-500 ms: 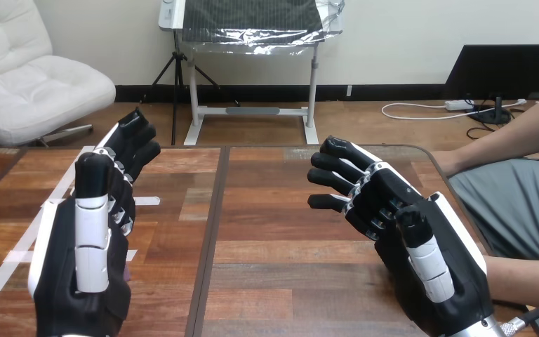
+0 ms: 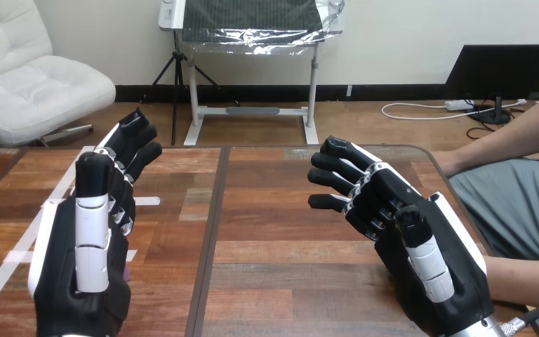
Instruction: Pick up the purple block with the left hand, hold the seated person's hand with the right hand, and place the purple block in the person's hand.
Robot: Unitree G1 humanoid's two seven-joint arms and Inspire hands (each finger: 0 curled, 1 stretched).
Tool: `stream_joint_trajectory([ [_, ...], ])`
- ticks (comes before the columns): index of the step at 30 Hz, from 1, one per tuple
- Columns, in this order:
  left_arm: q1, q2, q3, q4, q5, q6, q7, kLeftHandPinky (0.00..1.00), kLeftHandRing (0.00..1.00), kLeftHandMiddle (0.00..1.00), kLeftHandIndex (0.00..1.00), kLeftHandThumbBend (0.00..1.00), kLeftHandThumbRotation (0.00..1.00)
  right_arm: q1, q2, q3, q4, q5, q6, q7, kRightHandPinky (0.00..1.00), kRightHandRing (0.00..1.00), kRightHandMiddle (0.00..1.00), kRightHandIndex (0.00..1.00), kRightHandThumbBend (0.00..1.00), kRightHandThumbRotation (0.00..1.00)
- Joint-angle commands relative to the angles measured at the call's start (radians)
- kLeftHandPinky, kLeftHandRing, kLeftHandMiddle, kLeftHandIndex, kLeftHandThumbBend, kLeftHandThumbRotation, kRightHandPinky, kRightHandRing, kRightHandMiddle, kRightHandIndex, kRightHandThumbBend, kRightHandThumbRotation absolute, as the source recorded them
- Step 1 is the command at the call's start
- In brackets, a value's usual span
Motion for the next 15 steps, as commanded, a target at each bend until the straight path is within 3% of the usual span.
stream_joint_trajectory([
  [1,-0.029,-0.017,0.001,0.01,0.036,-0.017,0.007,1.0,0.88,0.88,0.86,0.62,1.0,-0.059,-0.006,-0.017,-0.026,0.005,-0.005,-0.002,0.77,0.86,0.86,0.87,0.91,0.81],
  [11,-0.045,0.008,0.029,0.052,0.189,-0.043,0.042,1.0,0.91,0.89,0.88,0.61,1.0,-0.059,-0.004,-0.018,-0.025,0.0,-0.009,-0.005,0.76,0.85,0.86,0.86,0.91,0.82],
  [15,-0.054,0.019,0.045,0.074,0.245,-0.051,0.057,0.94,0.9,0.88,0.87,0.63,0.99,-0.058,-0.003,-0.017,-0.024,0.001,-0.009,-0.005,0.76,0.85,0.86,0.87,0.91,0.82],
])
